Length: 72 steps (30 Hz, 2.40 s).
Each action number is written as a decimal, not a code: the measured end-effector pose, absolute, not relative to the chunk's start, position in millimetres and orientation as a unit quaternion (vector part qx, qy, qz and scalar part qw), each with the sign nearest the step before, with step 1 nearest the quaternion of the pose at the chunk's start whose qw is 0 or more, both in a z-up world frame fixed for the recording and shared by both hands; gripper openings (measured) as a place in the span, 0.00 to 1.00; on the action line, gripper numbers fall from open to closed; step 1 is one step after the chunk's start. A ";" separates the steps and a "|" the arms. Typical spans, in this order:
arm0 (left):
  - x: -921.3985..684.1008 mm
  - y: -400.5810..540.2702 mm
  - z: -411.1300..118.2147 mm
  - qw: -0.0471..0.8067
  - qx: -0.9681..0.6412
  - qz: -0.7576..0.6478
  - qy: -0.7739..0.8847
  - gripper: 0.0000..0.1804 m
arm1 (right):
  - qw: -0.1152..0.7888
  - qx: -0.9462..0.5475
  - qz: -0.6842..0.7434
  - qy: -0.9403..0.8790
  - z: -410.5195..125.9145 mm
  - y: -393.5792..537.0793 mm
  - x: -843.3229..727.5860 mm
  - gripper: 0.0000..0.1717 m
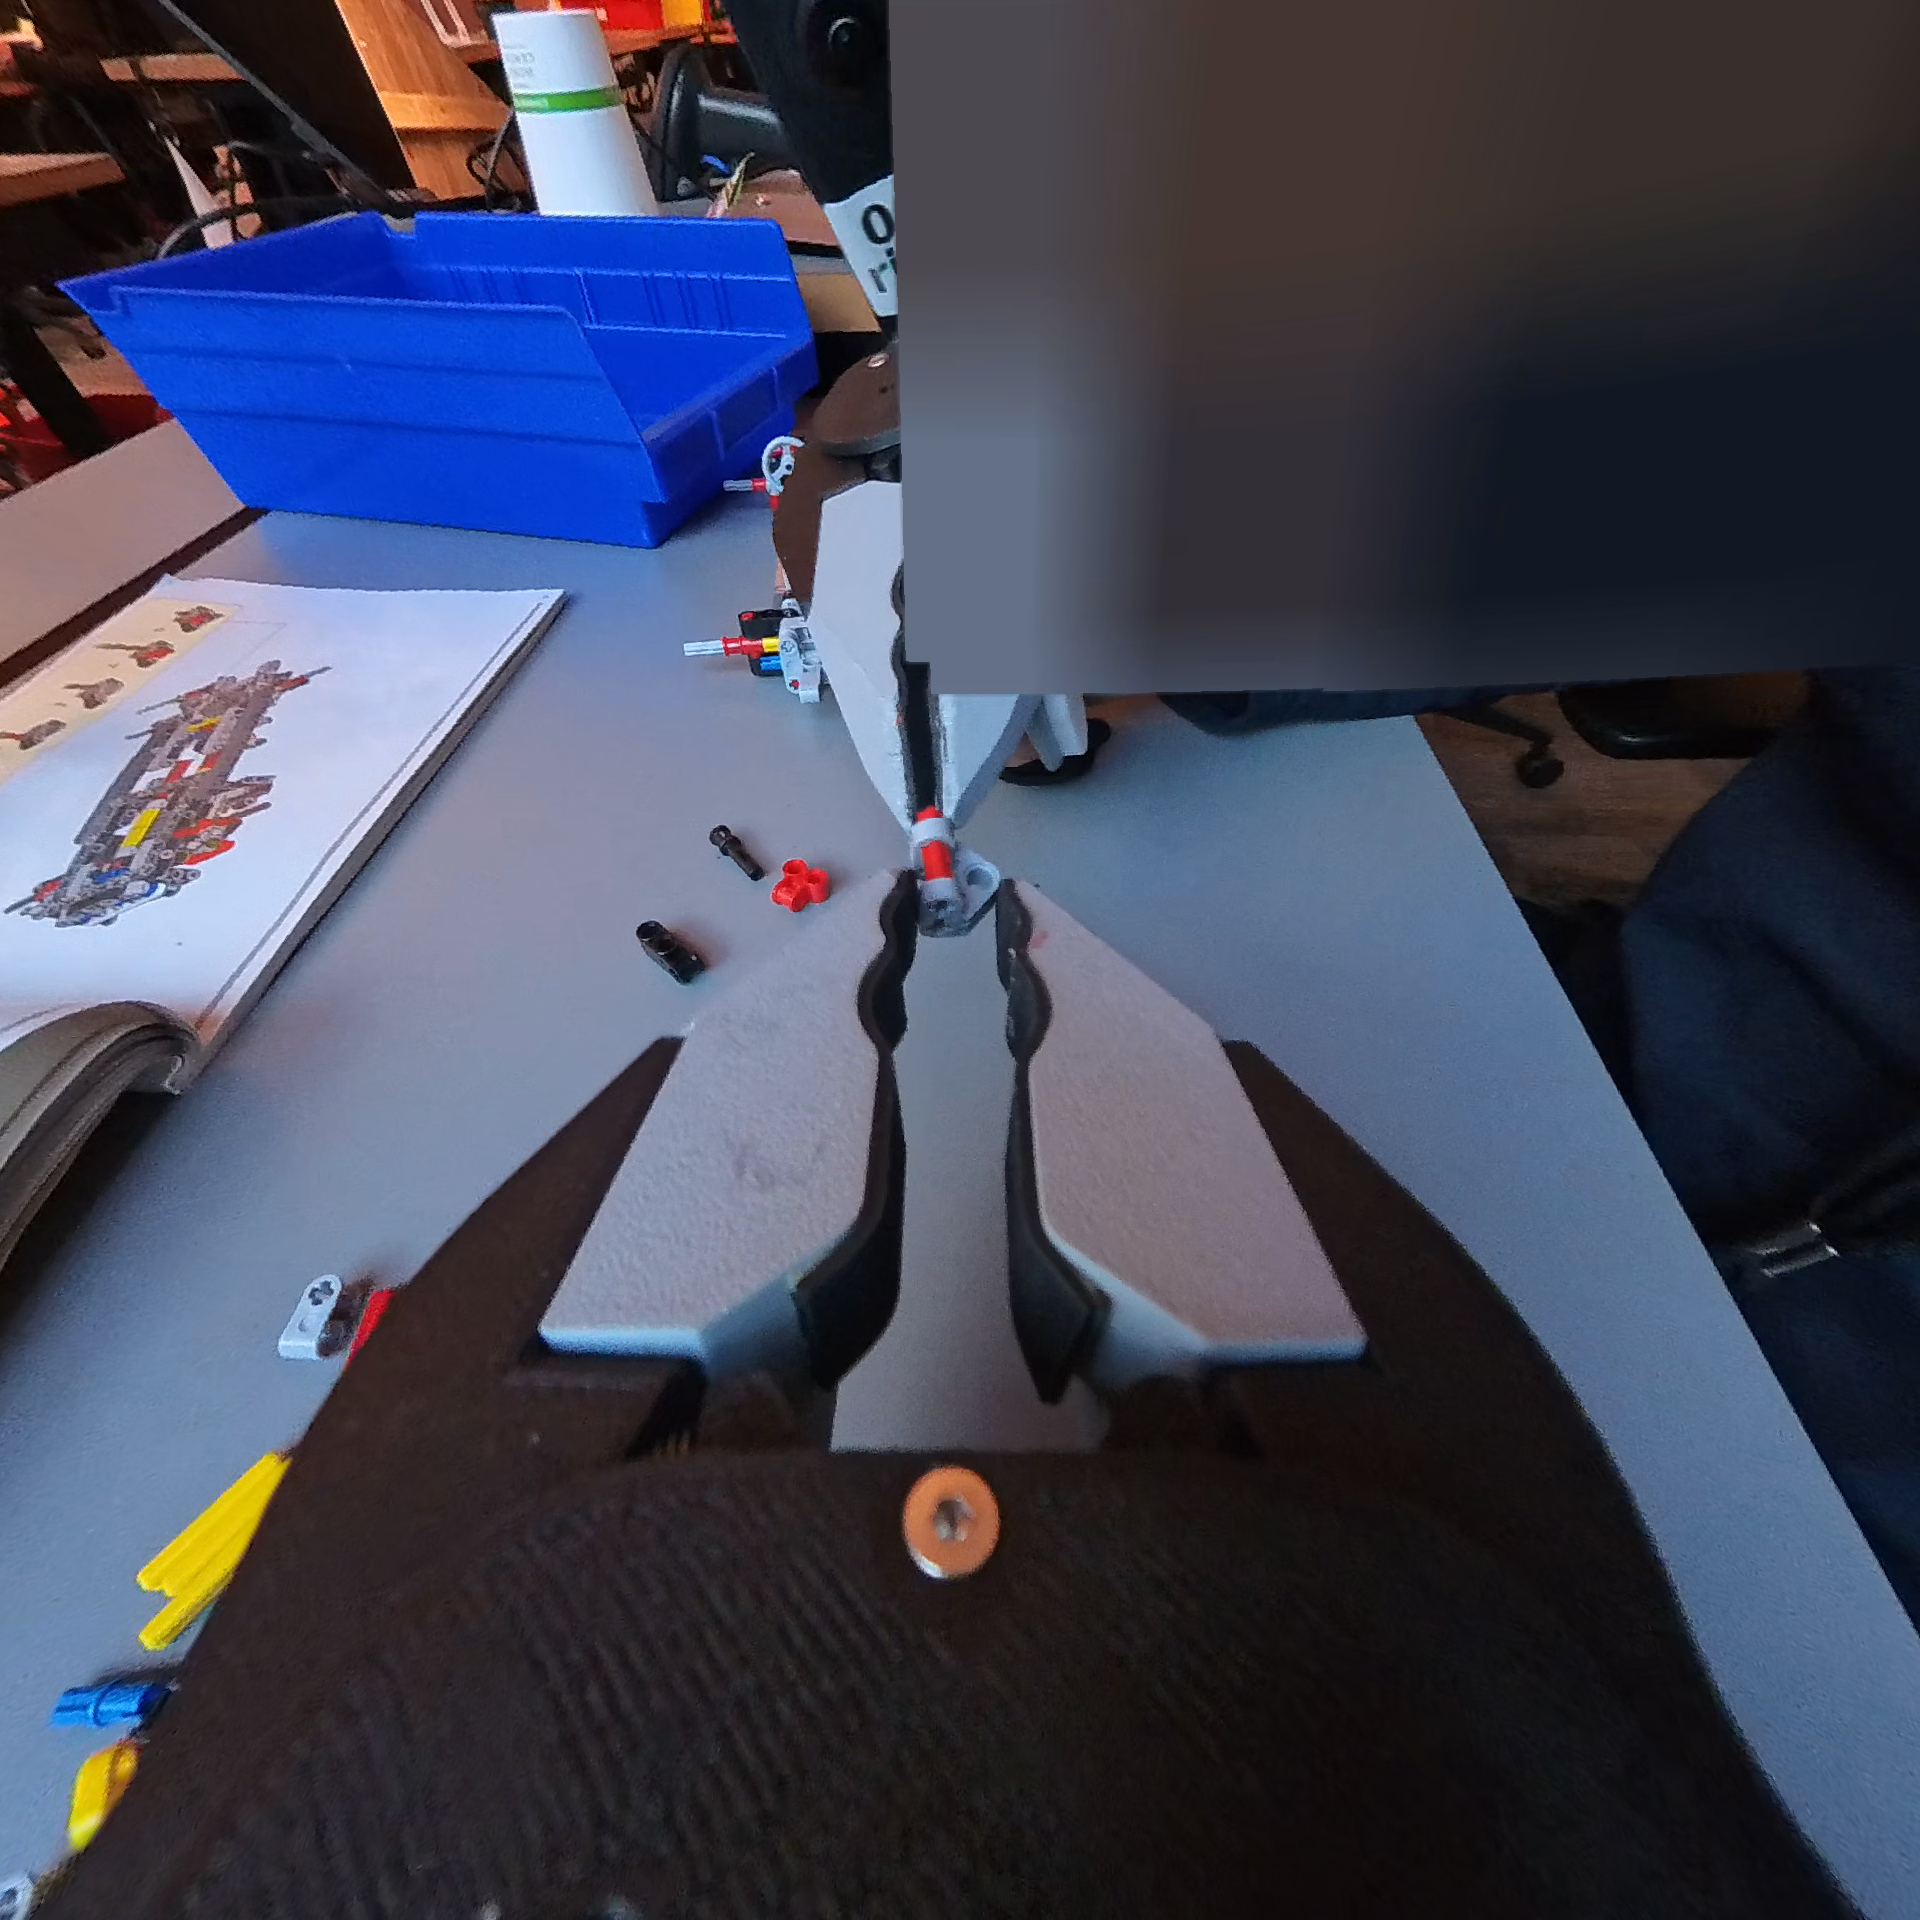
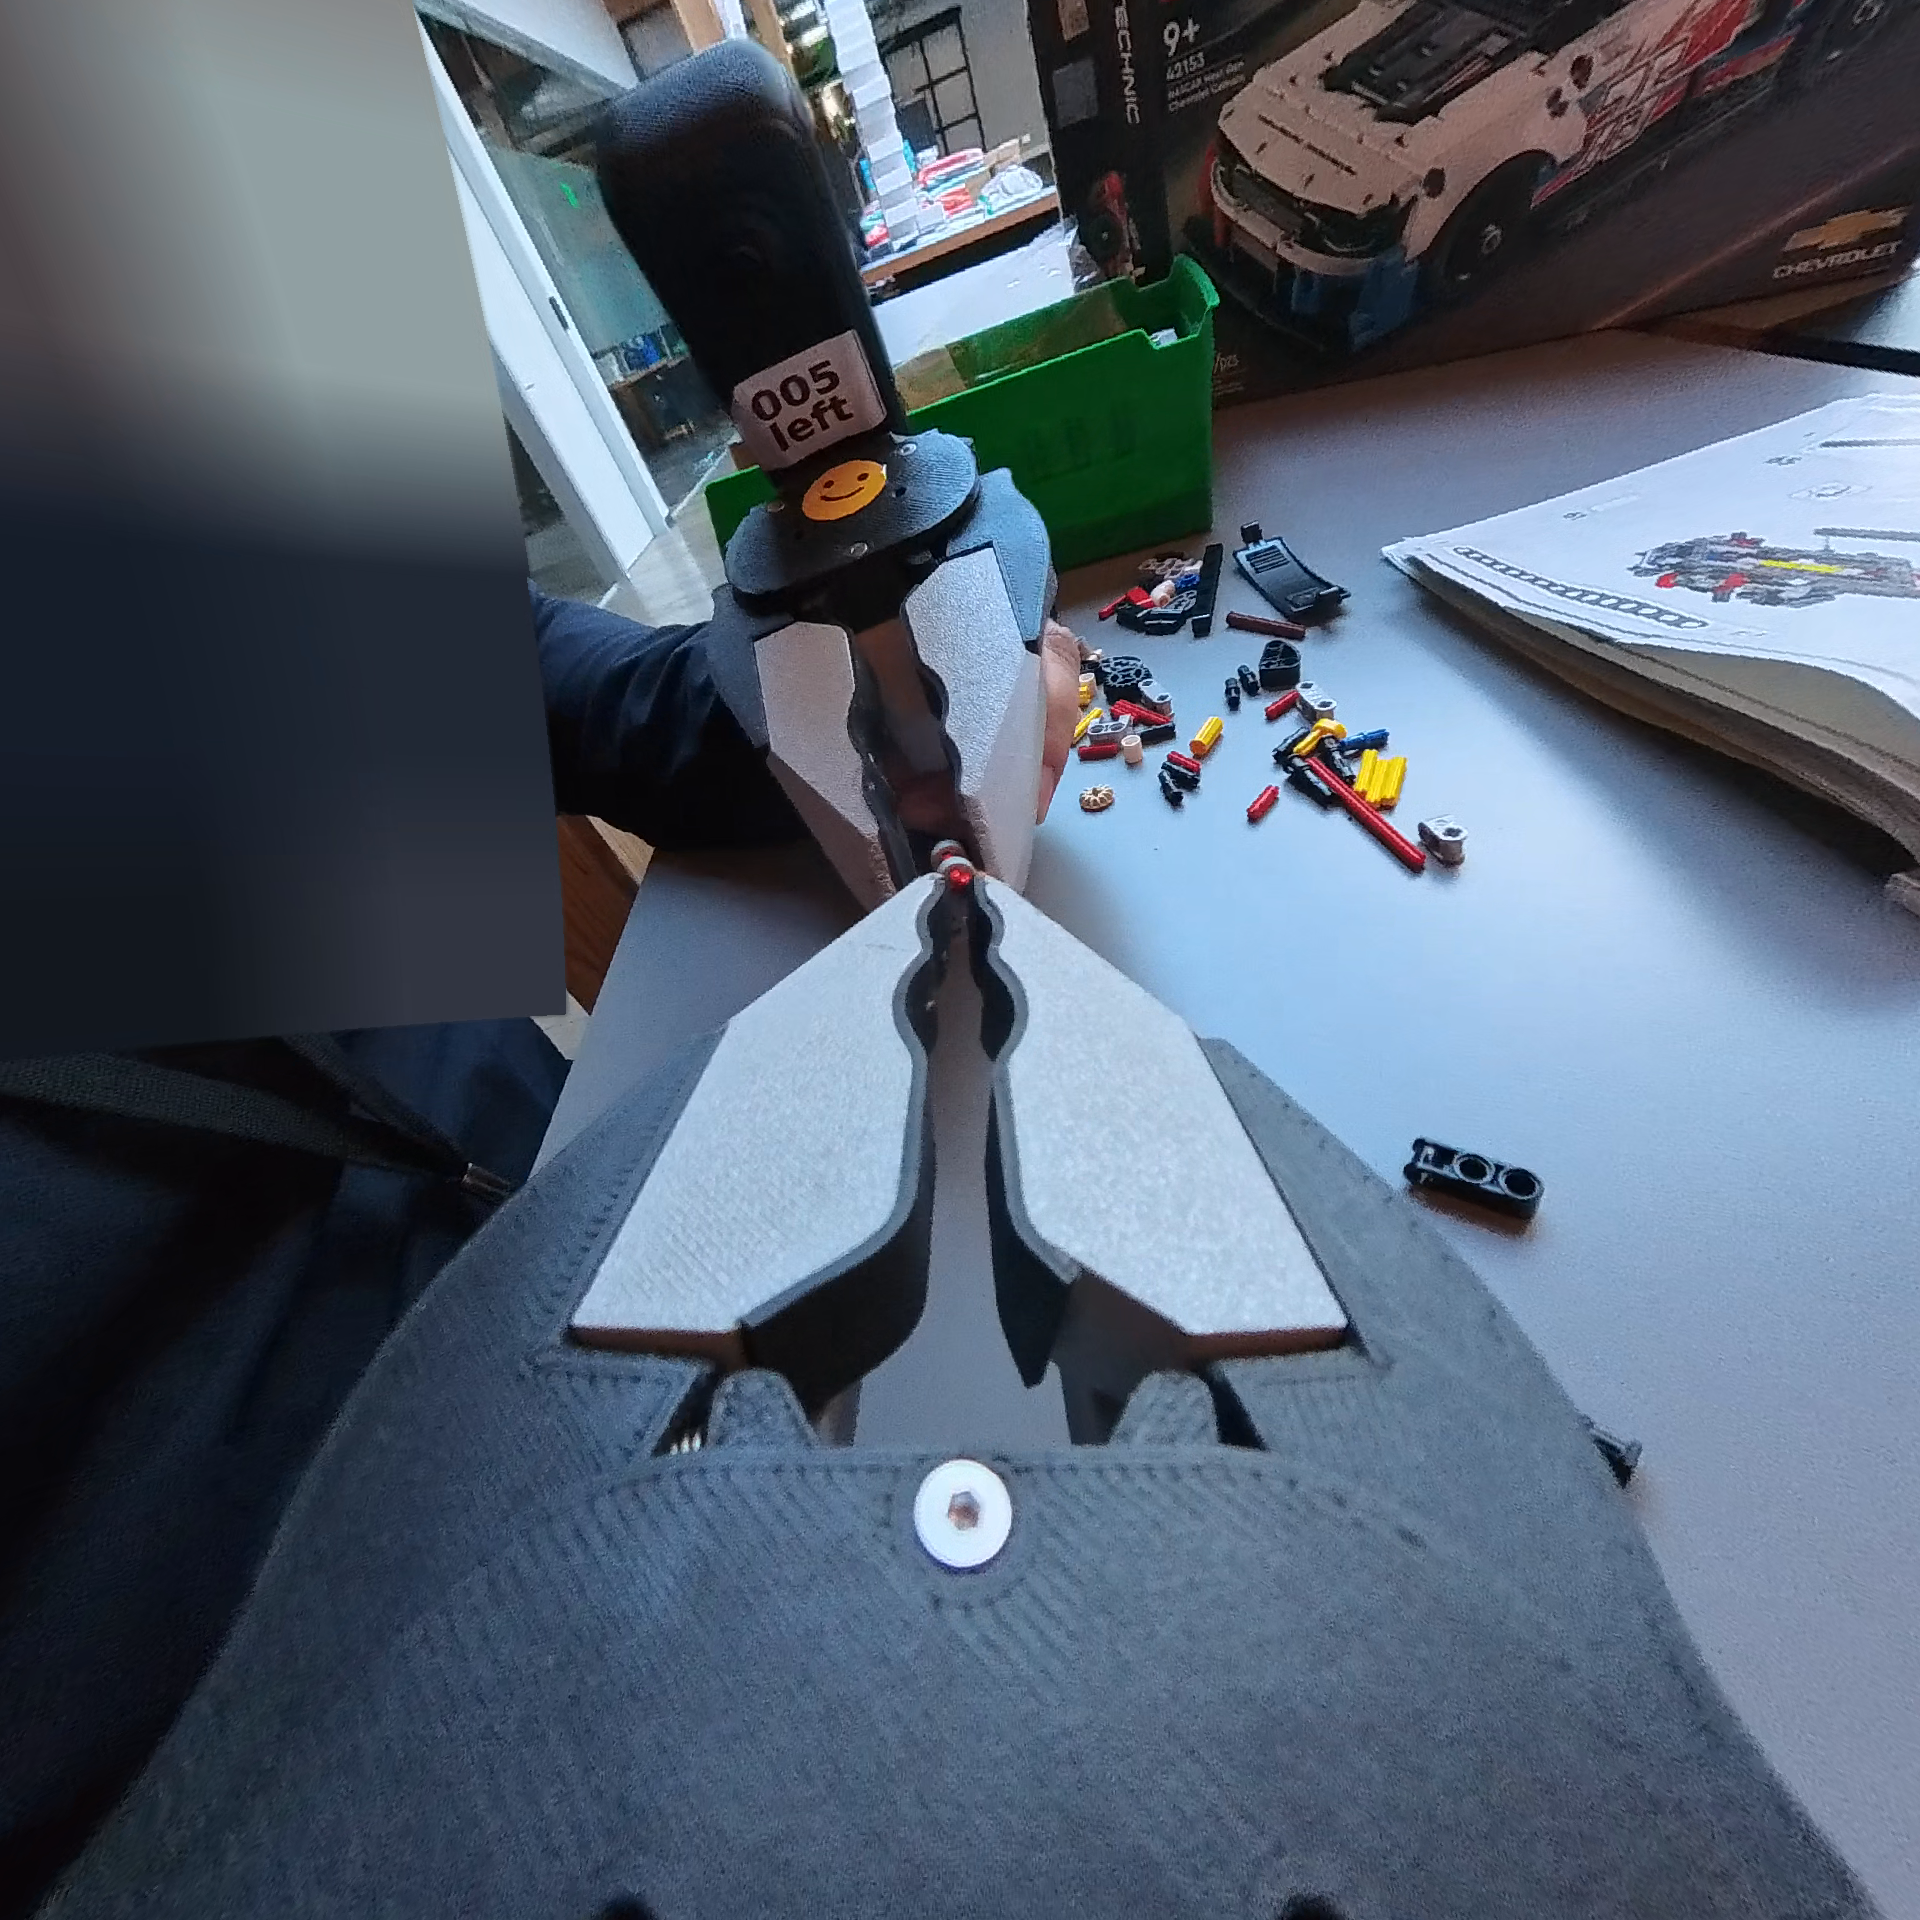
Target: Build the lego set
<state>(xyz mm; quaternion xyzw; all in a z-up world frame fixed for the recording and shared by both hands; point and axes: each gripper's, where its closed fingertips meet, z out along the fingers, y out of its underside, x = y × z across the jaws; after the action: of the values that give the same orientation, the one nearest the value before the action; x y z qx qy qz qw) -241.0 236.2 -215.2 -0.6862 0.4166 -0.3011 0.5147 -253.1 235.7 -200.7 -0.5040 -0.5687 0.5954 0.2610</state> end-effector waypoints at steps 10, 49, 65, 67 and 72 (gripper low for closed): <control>-242.4 238.1 -227.6 0.472 -0.721 -0.307 0.405 0.07 | 0.263 -0.519 0.560 -0.590 -211.3 237.8 -258.6 0.00; -266.8 275.2 -201.0 0.413 -0.691 -0.593 0.027 0.03 | 0.567 -0.463 0.223 -0.645 -211.4 269.8 -275.1 0.12; -286.8 245.1 -223.8 0.374 -0.779 -0.438 0.247 0.10 | 0.475 -0.540 0.322 -0.616 -226.5 277.9 -269.4 0.08; -326.8 255.6 -220.7 0.417 -0.807 -0.334 0.250 0.11 | 0.458 -0.552 0.347 -0.604 -225.4 279.3 -268.2 0.08; -412.0 252.5 -176.9 0.495 -0.817 -0.235 0.181 0.11 | 0.429 -0.568 0.382 -0.589 -224.6 277.7 -267.8 0.08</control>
<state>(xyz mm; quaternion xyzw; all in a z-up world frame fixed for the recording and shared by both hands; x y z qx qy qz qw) -412.0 252.5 -176.9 -0.8171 0.1812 -0.2345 0.4946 -267.8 277.7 -224.6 -0.5679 -0.5889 0.3824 0.4294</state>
